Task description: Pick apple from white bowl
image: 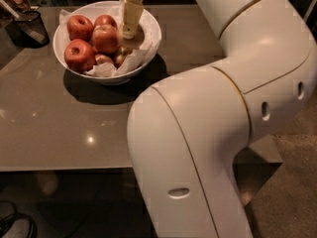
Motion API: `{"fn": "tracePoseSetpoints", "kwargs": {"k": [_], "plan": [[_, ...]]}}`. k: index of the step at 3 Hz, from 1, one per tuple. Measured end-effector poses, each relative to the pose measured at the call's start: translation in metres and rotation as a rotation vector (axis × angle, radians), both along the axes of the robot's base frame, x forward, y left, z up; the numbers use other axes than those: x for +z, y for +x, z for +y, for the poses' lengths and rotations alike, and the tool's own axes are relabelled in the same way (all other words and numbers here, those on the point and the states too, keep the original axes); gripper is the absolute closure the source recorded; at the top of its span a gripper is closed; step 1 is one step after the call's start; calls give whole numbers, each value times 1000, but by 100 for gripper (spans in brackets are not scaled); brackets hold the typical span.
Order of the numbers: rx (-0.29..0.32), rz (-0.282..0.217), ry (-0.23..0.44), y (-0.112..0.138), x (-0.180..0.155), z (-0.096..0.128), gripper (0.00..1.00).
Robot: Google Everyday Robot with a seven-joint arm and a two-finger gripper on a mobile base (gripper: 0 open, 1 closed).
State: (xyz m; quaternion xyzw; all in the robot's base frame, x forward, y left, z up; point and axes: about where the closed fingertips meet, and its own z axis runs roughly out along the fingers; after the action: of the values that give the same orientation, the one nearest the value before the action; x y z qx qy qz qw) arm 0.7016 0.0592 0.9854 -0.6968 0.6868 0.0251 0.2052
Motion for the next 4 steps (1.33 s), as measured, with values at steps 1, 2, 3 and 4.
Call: {"fn": "tracePoseSetpoints", "kwargs": {"k": [1,2,3,4], "plan": [[48,-22,14,-14,17,8,100],[86,-46,8,-26,28,15,100],[83,-55,16,-23,28,17,82],[83,-55,16,-23,28,17,59]]}}
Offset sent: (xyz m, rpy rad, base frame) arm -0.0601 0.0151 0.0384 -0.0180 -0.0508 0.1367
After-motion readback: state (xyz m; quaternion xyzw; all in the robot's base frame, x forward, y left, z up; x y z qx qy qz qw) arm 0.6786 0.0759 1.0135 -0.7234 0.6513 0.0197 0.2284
